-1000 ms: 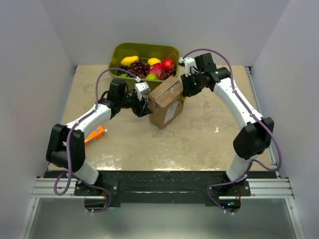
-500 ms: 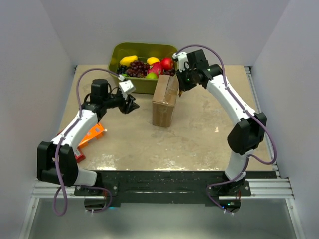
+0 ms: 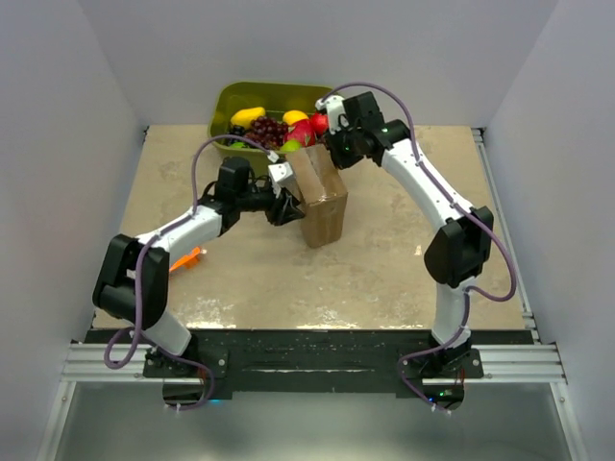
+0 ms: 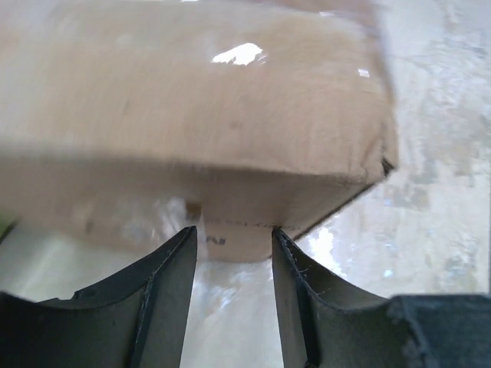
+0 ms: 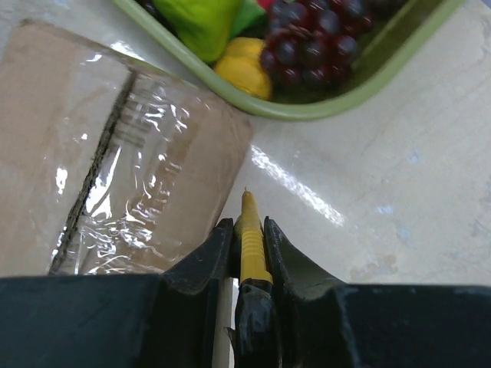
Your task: Unpack the express box
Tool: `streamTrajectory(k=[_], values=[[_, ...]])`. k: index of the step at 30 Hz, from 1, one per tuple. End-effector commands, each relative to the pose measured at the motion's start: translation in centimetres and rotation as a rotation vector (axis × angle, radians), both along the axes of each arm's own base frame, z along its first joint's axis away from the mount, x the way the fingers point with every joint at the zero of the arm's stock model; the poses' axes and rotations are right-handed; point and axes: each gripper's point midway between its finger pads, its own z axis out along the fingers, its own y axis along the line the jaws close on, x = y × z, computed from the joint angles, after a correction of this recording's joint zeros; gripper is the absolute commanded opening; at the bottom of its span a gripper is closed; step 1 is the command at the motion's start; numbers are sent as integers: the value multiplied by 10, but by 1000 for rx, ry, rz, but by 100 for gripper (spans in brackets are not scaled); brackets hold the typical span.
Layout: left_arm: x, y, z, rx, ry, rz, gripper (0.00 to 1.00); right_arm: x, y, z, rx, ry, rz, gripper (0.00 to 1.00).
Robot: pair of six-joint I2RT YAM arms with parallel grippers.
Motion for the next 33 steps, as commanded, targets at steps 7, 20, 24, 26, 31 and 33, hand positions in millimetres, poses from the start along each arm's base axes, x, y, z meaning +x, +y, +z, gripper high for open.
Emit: streamTrajectory(k=[7, 20, 24, 26, 31, 33], values=[[-52, -9, 48, 22, -118, -212, 52, -20, 94, 34, 123, -72, 208, 0], [18, 35, 199, -122, -274, 5, 56, 18, -52, 91, 3, -254, -159, 0], [82, 87, 173, -53, -281, 441, 59, -15, -98, 116, -115, -336, -247, 0], [96, 97, 146, -16, -236, 507, 58, -33, -103, 94, -145, -273, -228, 0], [109, 110, 91, 19, -87, 581, 56, -76, -94, 48, -105, -118, -142, 0], [103, 103, 76, 13, -48, 534, 56, -85, -78, 38, -47, -77, -106, 0]])
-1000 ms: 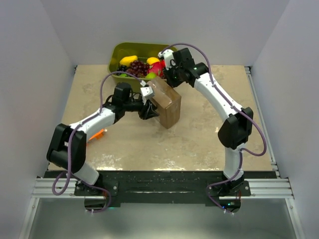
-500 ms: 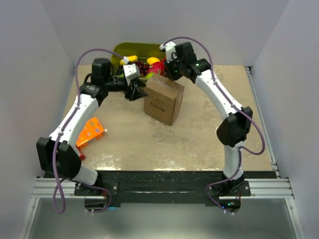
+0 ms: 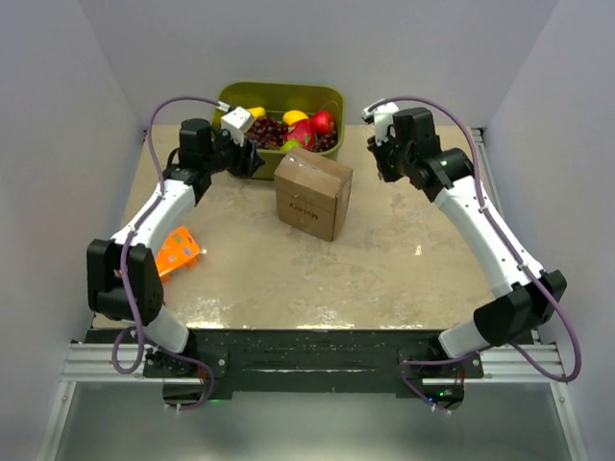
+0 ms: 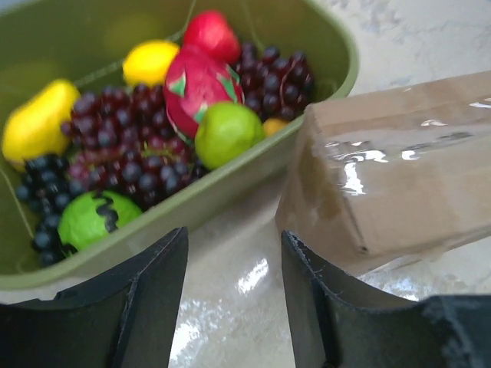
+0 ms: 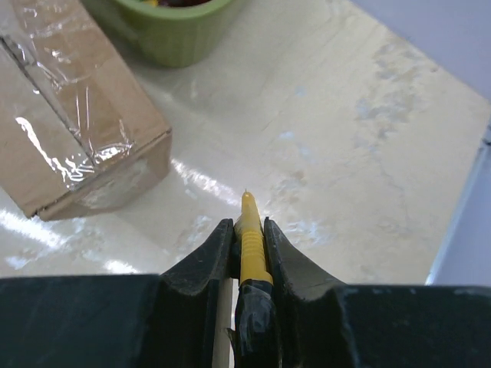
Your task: Unpack the express box
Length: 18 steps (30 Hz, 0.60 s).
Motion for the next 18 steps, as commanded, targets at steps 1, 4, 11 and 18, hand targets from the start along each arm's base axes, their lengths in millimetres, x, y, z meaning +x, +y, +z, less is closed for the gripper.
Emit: streamTrajectory(k=[1, 4, 11, 18], values=[[-2, -1, -29, -43, 69, 16, 55, -18, 26, -50, 51, 152, 77, 0], [-22, -22, -33, -84, 79, -113, 55, -13, 45, -50, 66, 152, 113, 0], [-72, -42, -45, -87, 123, -273, 55, 18, 77, -45, 73, 138, 155, 0], [-127, -79, -45, -66, 92, -523, 56, 24, 107, -56, 86, 163, 224, 0]])
